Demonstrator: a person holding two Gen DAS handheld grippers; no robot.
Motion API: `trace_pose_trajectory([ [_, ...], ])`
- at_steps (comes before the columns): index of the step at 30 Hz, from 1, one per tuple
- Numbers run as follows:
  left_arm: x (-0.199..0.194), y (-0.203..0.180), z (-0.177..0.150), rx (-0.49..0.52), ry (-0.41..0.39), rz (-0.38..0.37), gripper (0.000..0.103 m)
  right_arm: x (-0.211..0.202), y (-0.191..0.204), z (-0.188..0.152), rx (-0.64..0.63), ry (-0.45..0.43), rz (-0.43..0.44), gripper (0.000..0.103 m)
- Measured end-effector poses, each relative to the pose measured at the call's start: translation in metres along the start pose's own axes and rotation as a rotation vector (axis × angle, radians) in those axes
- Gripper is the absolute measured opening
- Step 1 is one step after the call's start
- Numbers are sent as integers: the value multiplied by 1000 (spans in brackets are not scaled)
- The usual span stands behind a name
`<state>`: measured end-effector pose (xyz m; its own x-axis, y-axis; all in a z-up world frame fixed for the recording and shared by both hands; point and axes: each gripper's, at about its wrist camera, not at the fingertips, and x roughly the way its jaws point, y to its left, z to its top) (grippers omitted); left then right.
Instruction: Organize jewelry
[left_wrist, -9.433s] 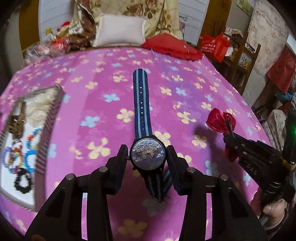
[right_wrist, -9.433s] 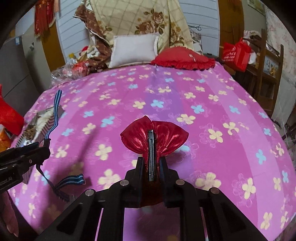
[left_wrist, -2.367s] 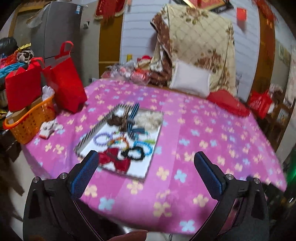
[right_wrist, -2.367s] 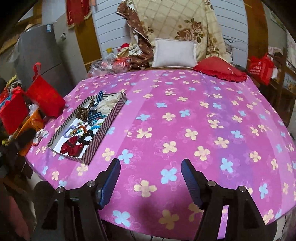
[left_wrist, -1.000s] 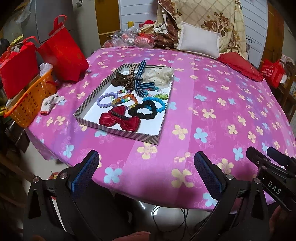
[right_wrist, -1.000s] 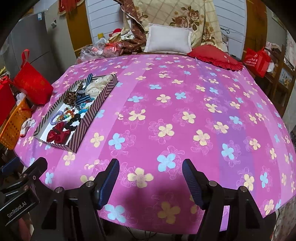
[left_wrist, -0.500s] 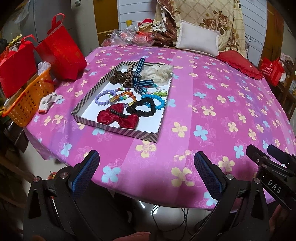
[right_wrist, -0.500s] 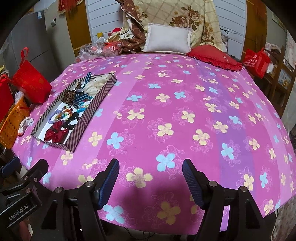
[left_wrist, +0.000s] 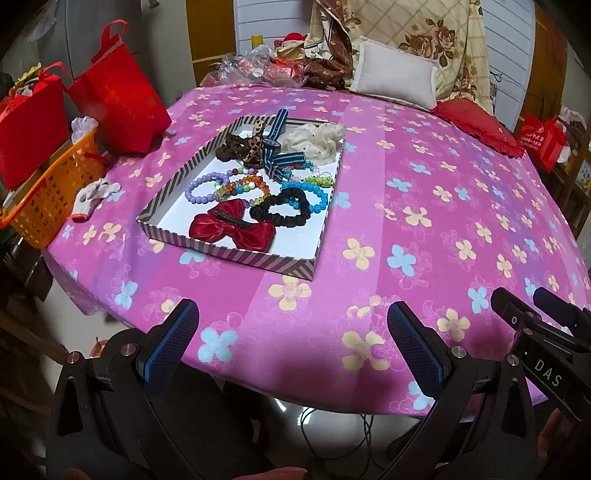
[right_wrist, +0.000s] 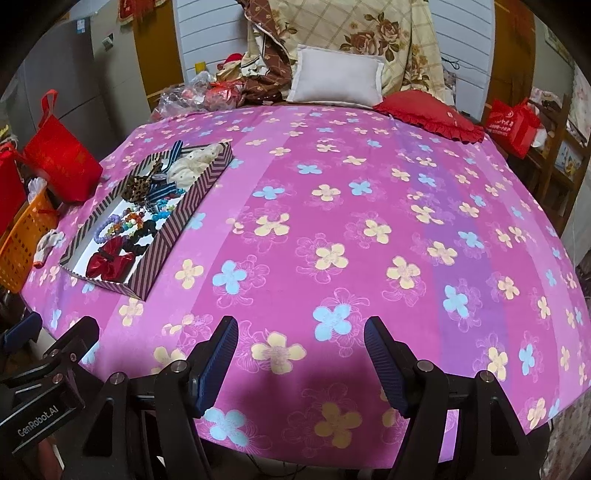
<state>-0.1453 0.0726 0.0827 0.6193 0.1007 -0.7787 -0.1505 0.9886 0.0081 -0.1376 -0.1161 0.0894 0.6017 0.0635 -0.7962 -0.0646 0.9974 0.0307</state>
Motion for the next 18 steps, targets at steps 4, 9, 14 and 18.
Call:
trace_pose_trajectory([
  [4, 2, 1, -1, -6, 2, -6, 102, 1, -2, 0, 9, 1, -10, 68],
  [9, 4, 5, -2, -20, 3, -14, 102, 1, 0, 0, 10, 3, -21, 68],
  [14, 5, 9, -2, -29, 7, -29, 102, 2, 6, 0, -9, 4, -25, 68],
  [18, 6, 12, -3, -42, 11, -40, 102, 3, 8, -1, -13, 7, -24, 68],
])
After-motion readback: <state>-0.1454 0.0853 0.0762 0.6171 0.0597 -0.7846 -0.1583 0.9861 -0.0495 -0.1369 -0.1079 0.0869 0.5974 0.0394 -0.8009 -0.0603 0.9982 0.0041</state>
